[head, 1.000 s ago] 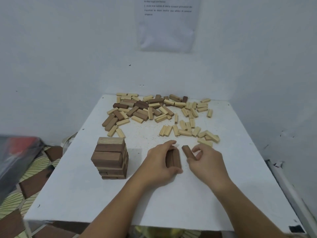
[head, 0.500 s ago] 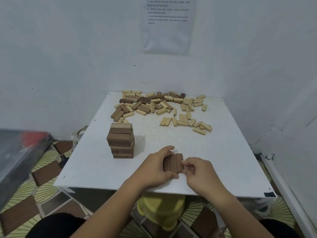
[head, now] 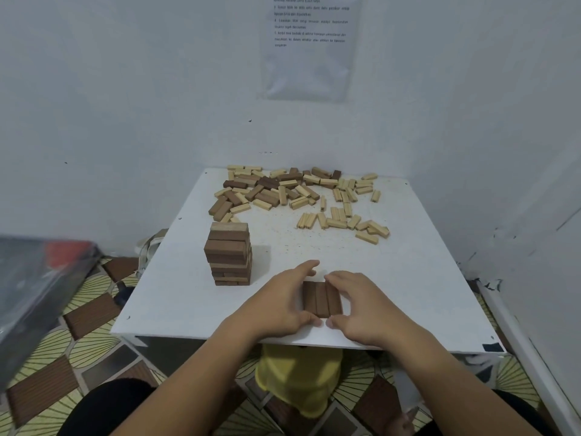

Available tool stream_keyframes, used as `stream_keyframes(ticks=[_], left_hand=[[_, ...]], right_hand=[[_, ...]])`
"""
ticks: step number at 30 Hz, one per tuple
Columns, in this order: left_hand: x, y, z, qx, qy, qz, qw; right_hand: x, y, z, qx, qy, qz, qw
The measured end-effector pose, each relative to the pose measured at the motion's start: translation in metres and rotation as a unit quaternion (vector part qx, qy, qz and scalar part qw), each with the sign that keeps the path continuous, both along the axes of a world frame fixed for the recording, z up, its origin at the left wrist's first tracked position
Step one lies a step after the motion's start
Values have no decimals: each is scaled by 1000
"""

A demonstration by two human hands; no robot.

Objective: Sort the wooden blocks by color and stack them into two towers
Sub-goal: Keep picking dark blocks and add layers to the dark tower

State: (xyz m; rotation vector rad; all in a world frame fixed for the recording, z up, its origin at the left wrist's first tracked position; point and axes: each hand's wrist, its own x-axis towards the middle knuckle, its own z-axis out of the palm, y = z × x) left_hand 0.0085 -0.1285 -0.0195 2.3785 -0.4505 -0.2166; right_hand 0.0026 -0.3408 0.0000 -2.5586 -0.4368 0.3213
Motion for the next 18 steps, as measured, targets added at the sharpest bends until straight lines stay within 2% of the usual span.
stream_keyframes(ticks=[4,9,18], left_hand=[[3,-5,0,14,-5,-11,1000],[4,-4,-2,-20,9,11,1000],[2,0,-3,-25,4,32,999]], right_hand=[[2,7,3,39,2,-11,999],[7,3,0,65,24,-32,997],[9,-8,5,59,60,-23,996]])
